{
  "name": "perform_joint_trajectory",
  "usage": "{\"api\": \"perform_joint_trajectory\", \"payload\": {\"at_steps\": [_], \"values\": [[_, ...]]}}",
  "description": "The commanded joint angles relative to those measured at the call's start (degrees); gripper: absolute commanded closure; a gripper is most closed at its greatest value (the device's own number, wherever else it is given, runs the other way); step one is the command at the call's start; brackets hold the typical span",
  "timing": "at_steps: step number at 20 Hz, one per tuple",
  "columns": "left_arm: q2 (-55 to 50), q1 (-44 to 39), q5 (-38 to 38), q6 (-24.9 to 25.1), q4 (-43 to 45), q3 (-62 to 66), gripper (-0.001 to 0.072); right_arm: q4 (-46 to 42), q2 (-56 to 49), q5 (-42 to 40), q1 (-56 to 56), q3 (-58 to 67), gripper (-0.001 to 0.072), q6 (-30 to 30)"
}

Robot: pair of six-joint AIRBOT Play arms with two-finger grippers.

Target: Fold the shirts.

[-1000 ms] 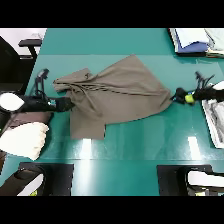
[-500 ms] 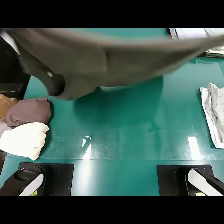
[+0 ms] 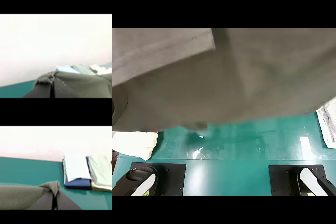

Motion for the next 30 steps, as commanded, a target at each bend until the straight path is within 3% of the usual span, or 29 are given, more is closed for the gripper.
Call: {"api": "perform_joint_trajectory", "payload": {"at_steps": [1,3,6,9,15,17,20,23,26,30], "values": [[-0.72,0.07,-3.5,-3.02,7.72,-7.23,0.0683,-0.68,-2.43,4.57,0.31,-2.27,0.0694,1.68],[-2.95,0.09,-5.44,-3.41,9.22,-15.58,0.0683,-6.82,-4.94,6.73,4.92,-6.78,0.0694,3.23],[-10.51,0.09,-5.35,-3.39,9.33,-26.14,0.0683,-23.21,-12.11,9.99,16.61,-12.37,0.0694,6.01],[-21.55,0.09,-4.11,-2.21,9.33,-29.59,0.0683,-30.69,-21.73,11.93,24.09,-16.61,0.0693,6.38],[-40.04,1.05,8.15,-1.2,8.7,-29.59,0.0682,-29.57,-40.24,4.33,25.05,-16.13,0.0693,6.69],[-42.8,2.78,11.19,-0.2,4.87,-29.59,0.0682,-26.62,-44.28,2.43,23.71,-12.15,0.0693,6.62],[-43.91,5.31,9.11,5.62,-1.84,-29.62,0.0682,-17.31,-47.25,1.27,21.27,-7.34,0.0692,6.58],[-43.91,5.86,2.1,11.52,-1.68,-30.16,0.0682,-15.89,-45.7,1.4,20.57,-10.97,0.0693,6.4],[-43.91,5.86,-0.74,12.68,-1.75,-34.49,0.0682,-16.63,-41.7,-0.83,21.03,-21.84,0.0693,6.08],[-43.91,5.86,1.57,11.76,-1.75,-42.07,0.0681,-13.4,-37.97,-6.29,21.03,-33.86,0.0677,6.08]]}}
